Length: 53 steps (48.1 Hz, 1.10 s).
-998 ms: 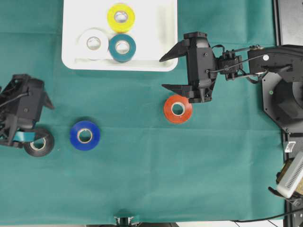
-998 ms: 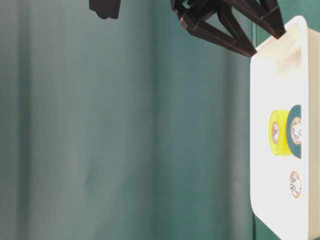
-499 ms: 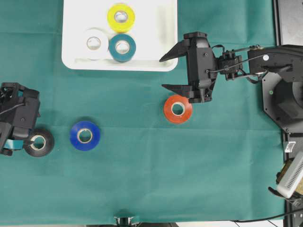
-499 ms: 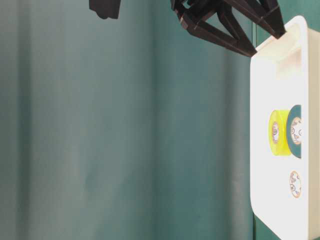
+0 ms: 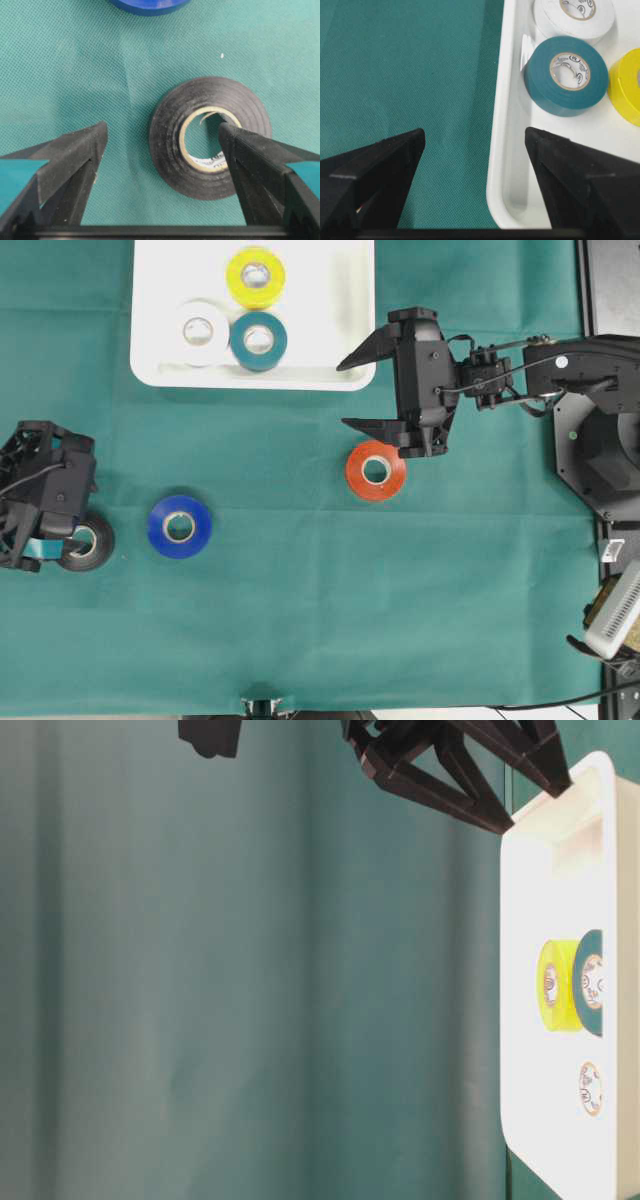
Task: Put the tape alternately from left to right into the white case.
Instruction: 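Lower the left gripper onto the black tape roll and grasp it, then lift the black tape with the left gripper up into the tray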
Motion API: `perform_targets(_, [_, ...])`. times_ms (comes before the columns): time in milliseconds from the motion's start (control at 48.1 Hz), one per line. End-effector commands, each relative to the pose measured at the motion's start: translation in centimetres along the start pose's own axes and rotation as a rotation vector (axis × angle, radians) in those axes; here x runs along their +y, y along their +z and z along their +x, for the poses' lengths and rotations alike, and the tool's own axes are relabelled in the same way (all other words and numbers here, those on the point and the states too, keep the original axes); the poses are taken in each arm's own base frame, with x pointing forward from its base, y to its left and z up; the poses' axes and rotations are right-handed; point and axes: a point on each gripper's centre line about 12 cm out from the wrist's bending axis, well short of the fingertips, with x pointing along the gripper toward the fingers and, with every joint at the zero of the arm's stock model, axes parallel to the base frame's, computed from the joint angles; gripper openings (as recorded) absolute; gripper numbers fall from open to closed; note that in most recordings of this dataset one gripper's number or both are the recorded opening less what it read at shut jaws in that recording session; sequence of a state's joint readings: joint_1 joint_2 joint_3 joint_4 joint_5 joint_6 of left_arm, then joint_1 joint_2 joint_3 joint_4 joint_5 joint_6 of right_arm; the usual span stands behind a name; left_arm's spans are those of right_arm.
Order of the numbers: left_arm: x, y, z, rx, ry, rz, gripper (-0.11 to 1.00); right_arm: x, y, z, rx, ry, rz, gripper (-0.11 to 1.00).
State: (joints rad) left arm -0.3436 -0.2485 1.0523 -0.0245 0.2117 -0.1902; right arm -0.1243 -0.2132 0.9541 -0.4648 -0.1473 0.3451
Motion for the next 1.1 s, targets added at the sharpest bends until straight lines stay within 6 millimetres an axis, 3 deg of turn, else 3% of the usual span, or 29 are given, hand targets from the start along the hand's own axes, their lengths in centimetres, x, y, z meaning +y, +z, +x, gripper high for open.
perform_targets(0, [-0.1,0.2,0.3,-0.007,-0.003,0.003,0.97,0.1,0.7,-0.3,-0.026,0.002,-0.002,0.88])
perform_targets(229, [0.1,-0.6,2.0,0.041,0.008,0.007,0.97,0.1,0.7,-0.3,-0.026,0.002,-0.002,0.88])
perform_targets(603, [0.1,-0.6,2.3,0.035,0.007,0.008,0.94,0.1,0.5,-0.3,-0.021,0.002,0.0,0.88])
perform_targets(686, [0.0,-0.4,2.2,0.029,0.006,0.008,0.84,0.1,0.5,-0.3,-0.02,0.001,0.0,0.88])
perform_targets(915, [-0.1,0.0,1.7,0.005,0.001,0.008,0.24,0.1,0.4,-0.3,-0.018,0.002,0.0,0.88])
perform_targets(1081, [0.0,0.0,1.7,0.005,0.001,0.007,0.24,0.1,0.4,-0.3,-0.018,0.002,0.0,0.88])
